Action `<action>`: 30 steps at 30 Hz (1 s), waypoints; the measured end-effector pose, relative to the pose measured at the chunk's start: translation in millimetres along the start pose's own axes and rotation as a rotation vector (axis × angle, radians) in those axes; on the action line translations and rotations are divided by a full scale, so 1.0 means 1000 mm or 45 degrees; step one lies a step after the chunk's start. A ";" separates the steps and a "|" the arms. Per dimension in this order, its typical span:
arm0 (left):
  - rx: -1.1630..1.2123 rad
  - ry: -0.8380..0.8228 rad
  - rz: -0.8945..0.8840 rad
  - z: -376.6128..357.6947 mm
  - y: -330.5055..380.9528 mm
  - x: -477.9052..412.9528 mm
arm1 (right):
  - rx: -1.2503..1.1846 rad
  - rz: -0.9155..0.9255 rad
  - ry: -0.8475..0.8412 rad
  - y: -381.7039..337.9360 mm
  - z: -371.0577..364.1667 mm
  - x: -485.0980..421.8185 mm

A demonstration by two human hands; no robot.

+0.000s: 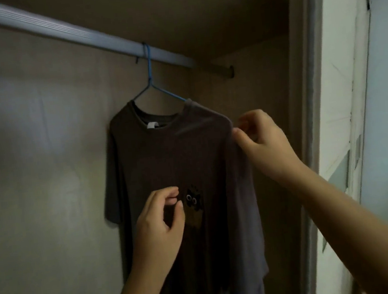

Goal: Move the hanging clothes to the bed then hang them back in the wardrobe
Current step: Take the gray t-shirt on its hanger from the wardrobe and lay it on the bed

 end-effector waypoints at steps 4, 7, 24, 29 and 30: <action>-0.078 0.038 0.024 0.022 -0.011 -0.013 | 0.291 0.024 -0.177 -0.016 -0.023 -0.044; -0.117 0.045 0.036 0.035 -0.016 -0.016 | 0.361 -0.019 -0.243 -0.016 -0.040 -0.062; -0.157 0.132 -0.162 0.056 0.018 -0.076 | 0.157 0.087 0.240 -0.016 0.004 -0.083; -0.147 0.203 -0.295 0.049 0.029 -0.097 | 0.158 0.099 0.278 -0.003 0.027 -0.071; -0.151 0.219 -0.320 0.047 0.030 -0.098 | 0.170 0.099 0.286 0.004 0.032 -0.064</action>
Point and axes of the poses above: each hand's wrist, its own x-axis away from the middle knuckle, its own z-axis out of the back of the hand, y = z × x, the point moved 1 cm from there along -x, towards the middle knuckle, and after that the axes turned 9 degrees about z, right-handed, at the moved point
